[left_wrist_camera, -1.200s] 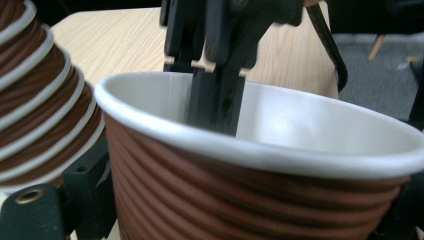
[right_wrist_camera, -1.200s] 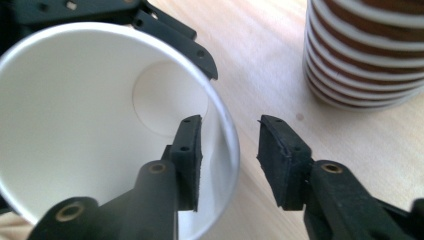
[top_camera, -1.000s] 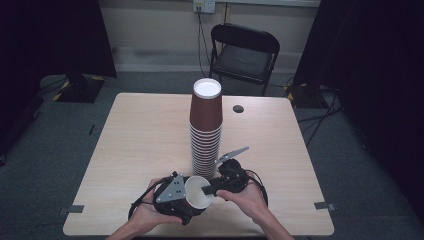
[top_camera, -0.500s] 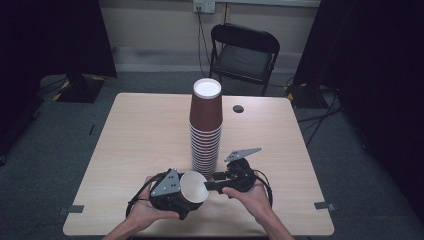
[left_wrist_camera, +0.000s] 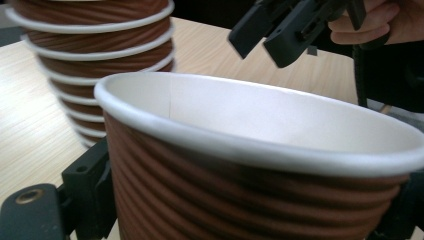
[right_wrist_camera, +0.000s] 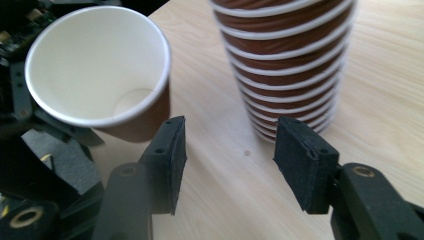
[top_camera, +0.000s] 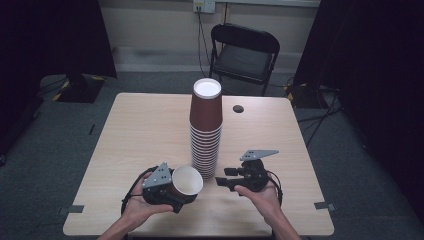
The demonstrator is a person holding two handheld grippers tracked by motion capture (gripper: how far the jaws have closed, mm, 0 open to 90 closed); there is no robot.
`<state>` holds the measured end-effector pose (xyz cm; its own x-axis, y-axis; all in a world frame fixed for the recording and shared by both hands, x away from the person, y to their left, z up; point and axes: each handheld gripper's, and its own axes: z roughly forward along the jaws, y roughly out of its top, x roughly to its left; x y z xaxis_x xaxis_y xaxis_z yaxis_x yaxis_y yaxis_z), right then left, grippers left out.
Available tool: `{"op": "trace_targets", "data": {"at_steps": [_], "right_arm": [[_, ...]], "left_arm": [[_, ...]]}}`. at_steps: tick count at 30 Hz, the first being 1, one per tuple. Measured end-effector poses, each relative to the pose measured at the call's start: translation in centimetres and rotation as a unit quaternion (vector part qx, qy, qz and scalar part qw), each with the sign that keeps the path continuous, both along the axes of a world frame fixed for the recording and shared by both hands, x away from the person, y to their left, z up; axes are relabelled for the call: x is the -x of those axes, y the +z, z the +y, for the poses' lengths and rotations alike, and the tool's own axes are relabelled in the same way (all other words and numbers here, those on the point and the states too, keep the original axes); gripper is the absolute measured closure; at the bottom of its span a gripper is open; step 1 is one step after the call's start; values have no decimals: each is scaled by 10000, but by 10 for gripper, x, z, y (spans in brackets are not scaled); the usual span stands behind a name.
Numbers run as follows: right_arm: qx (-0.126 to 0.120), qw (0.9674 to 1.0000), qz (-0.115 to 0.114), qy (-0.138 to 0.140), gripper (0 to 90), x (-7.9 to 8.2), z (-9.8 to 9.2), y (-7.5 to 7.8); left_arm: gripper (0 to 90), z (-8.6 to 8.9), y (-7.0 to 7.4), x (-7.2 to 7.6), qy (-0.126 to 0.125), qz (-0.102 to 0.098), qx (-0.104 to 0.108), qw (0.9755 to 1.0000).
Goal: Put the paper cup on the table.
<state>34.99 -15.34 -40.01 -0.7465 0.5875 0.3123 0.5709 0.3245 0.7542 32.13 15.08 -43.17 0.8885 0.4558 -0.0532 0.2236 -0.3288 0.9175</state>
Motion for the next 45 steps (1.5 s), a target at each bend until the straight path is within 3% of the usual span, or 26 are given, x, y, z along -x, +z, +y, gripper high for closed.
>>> {"op": "trace_targets", "data": {"at_steps": [6, 9, 11, 22, 29, 36, 37, 42, 45], "right_arm": [[125, 9998, -18, -170, 425, -2, -9, -6], [127, 9996, 63, -225, 423, 0, -14, -10], [131, 9996, 61, -256, 423, 1, -17, -12], [115, 9979, -95, -628, 394, 13, -44, -15], [186, 9966, -55, -803, 369, 17, -57, -26], [201, 9958, -22, -894, 371, 19, -63, -27], [192, 9957, -31, -902, 371, 19, -63, -27], [205, 9952, -41, -958, 372, 17, -65, -27], [227, 9952, -21, -951, 373, 17, -65, -29]], "left_arm": [[95, 13, 1, -4, 296, 27, 127, 9995], [95, 21, 2, -7, 375, 277, 321, 9984], [95, 25, 3, -8, 508, 182, 321, 9980], [96, 39, 8, -20, 1063, 221, 379, 9934], [93, 44, 12, -28, 1396, 98, 427, 9892], [93, 53, 20, -37, 1645, -5, 390, 9856], [93, 54, 20, -40, 1737, -150, 314, 9842], [93, 56, 20, -49, 1791, -257, 294, 9831], [93, 55, 21, -56, 1836, -284, 177, 9824]]}}
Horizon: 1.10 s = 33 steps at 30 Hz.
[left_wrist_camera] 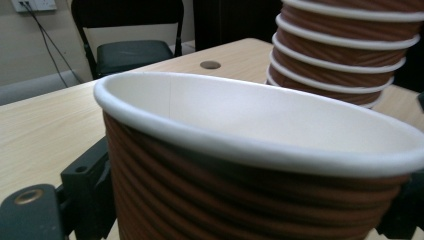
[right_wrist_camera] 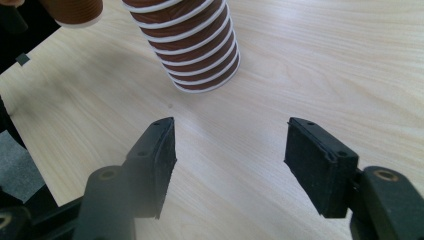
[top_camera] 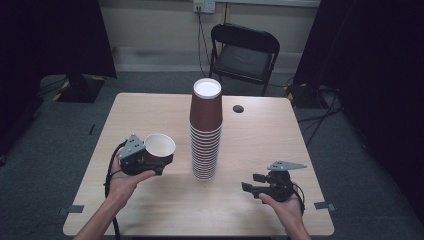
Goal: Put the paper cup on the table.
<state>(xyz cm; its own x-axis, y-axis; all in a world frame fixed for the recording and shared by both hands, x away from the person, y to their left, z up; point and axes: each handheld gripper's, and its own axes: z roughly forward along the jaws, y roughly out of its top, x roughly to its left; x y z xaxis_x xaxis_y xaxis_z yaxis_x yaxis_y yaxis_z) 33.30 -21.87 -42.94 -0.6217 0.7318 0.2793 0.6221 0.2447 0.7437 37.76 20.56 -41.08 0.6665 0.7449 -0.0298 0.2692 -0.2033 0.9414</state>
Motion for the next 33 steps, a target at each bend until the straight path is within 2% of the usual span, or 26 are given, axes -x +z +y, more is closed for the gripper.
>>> {"op": "trace_targets", "data": {"at_steps": [2, 5, 8, 11, 13, 17, 18, 21, 24, 26, 27, 29, 33], "right_arm": [[31, 10000, 29, 1, 372, 0, 1, -1], [27, 10000, 23, -15, 373, -1, 0, -2], [27, 10000, -8, -61, 363, -1, 0, -2], [14, 9999, -40, -139, 344, 0, 0, -1], [19, 9999, -64, -135, 339, 0, -1, -1], [7, 9999, -31, -152, 328, 0, -1, -3], [15, 9999, -19, -145, 328, 0, -1, -3], [31, 9999, -33, -121, 327, -1, 0, -3], [42, 9999, 5, -105, 328, 0, 2, -3], [45, 10000, -13, -86, 328, 0, 3, -4], [44, 10000, -12, -85, 328, 0, 3, -4], [50, 10000, 10, -62, 328, -1, 3, -4], [45, 10000, 41, -63, 328, 0, 4, -4]], "left_arm": [[93, -1, 3, -2, 27, -15, 59, 10000], [93, -1, 7, -5, 84, -188, 170, 9996], [90, -2, 13, -11, -8, -231, 117, 9997], [90, -2, 15, -17, -11, -308, 278, 9991], [90, -2, 16, -21, 47, -307, 243, 9992], [90, -3, 18, -31, 193, -298, 317, 9989], [90, -3, 18, -34, 236, -261, 386, 9986], [90, -4, 20, -38, 315, -142, 359, 9988], [90, -2, 23, -47, 505, -249, 626, 9964], [91, 0, 20, -53, 617, -141, 807, 9947], [92, 0, 18, -56, 664, -113, 844, 9941], [93, 1, 13, -62, 822, -164, 715, 9939], [93, 4, 3, -74, 1040, -10, 831, 9911]]}}
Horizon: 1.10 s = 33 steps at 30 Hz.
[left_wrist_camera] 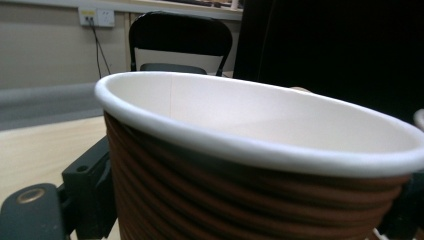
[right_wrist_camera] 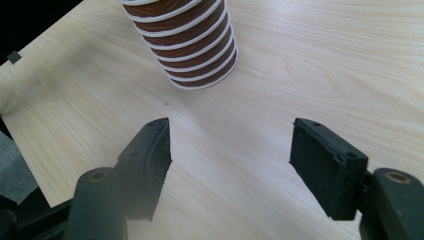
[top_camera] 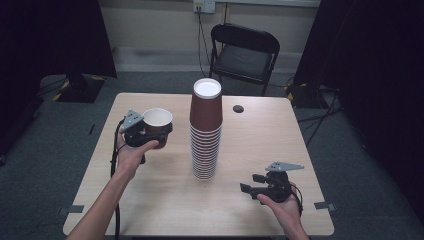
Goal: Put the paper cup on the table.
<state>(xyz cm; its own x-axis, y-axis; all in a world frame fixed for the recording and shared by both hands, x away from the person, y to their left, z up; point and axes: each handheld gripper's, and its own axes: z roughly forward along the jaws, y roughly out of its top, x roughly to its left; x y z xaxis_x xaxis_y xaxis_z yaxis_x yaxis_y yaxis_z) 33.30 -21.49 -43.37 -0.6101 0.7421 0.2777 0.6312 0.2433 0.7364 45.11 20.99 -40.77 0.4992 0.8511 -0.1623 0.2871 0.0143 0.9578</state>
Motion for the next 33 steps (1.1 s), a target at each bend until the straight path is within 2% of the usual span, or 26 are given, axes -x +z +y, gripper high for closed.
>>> {"op": "trace_targets", "data": {"at_steps": [6, 7, 8, 9, 12, 15, 18, 21, 26, 29, 32, 33], "right_arm": [[-8, 10000, 15, 32, 331, 0, 1, 0], [-5, 10000, 20, 21, 337, 0, 1, -1], [-8, 10000, 25, 27, 337, 0, 1, -1], [-8, 10000, 26, 33, 337, 0, 1, -1], [-4, 10000, 30, 50, 337, 0, 1, -1], [-20, 10000, 28, 46, 338, 0, 1, -2], [-48, 10000, -27, 39, 345, 0, 0, -1], [-54, 10000, -13, 31, 345, 0, 0, -1], [-34, 10000, -15, 34, 344, 0, 0, -1], [-22, 10000, -2, 19, 344, 0, 0, -2], [-18, 10000, 4, 34, 344, 0, -1, -2], [-18, 10000, 15, 34, 344, 1, 0, -2]], "left_arm": [[92, -6, -6, -7, 146, -20, -88, 9999], [92, -7, -11, -11, 148, 64, -63, 9999], [92, -7, -11, -11, 148, 64, -63, 9999], [92, -9, -16, -16, 213, 134, -117, 9996], [92, -11, -24, -22, 263, 184, -105, 9994], [92, -14, -29, -24, 182, 305, -35, 9994], [92, -18, -33, -25, 134, 312, -112, 9994], [92, -23, -43, -27, 25, 376, -207, 9991], [91, -26, -56, -30, -3, 514, -166, 9985], [91, -25, -57, -30, -32, 495, -267, 9984], [90, -24, -58, -30, -48, 521, -237, 9983], [90, -23, -59, -30, -71, 480, -383, 9981]]}}
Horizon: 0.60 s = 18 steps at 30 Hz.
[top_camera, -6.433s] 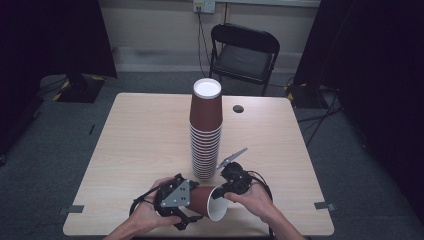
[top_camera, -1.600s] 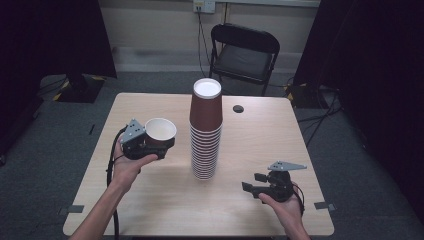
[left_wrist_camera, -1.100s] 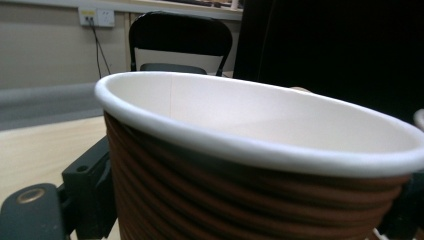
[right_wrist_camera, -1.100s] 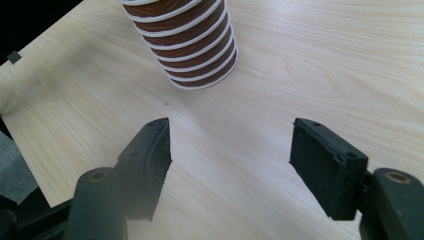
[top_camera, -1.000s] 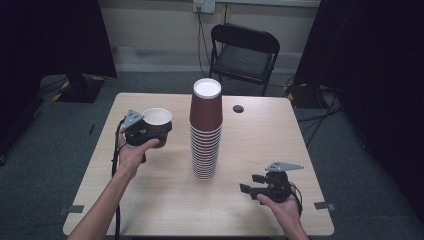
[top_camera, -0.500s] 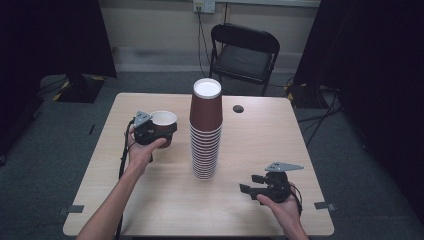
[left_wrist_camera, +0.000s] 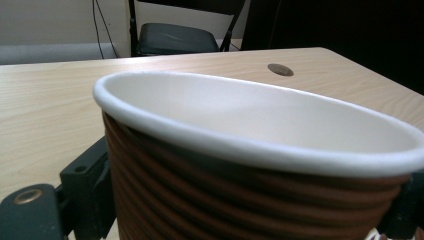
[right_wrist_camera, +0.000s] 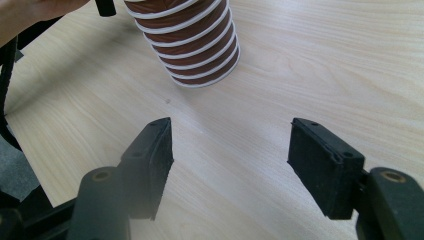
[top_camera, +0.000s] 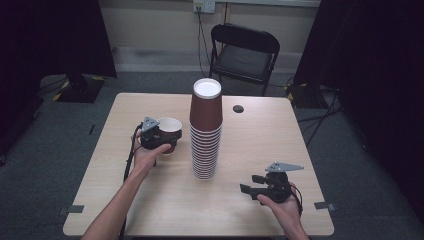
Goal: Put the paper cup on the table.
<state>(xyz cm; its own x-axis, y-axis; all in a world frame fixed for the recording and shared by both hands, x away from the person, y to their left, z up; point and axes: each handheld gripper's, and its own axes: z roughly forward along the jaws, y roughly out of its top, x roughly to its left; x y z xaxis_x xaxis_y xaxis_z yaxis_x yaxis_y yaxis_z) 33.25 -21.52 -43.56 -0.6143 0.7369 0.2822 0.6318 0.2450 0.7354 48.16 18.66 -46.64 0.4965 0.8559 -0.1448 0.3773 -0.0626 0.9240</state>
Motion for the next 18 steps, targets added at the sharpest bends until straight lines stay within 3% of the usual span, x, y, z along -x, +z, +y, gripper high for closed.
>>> {"op": "trace_targets", "data": {"at_steps": [4, 6, 11, 17, 18], "right_arm": [[17, 10000, 8, -40, 339, 0, 0, 0], [9, 10000, 13, -29, 340, 0, 0, -1], [18, 10000, 11, -21, 339, 0, 0, -1], [13, 10000, -7, 5, 338, 1, 1, -1], [14, 10000, -1, 5, 338, 1, 2, -1]], "left_arm": [[90, 3, -2, -1, -103, -116, -208, 9997], [90, 6, -4, -1, -224, -59, -141, 9996], [86, 12, -7, 2, -124, -127, -12, 9998], [81, 25, -6, 13, -93, 136, 188, 9997], [81, 27, -7, 15, -102, 141, 135, 9998]]}}
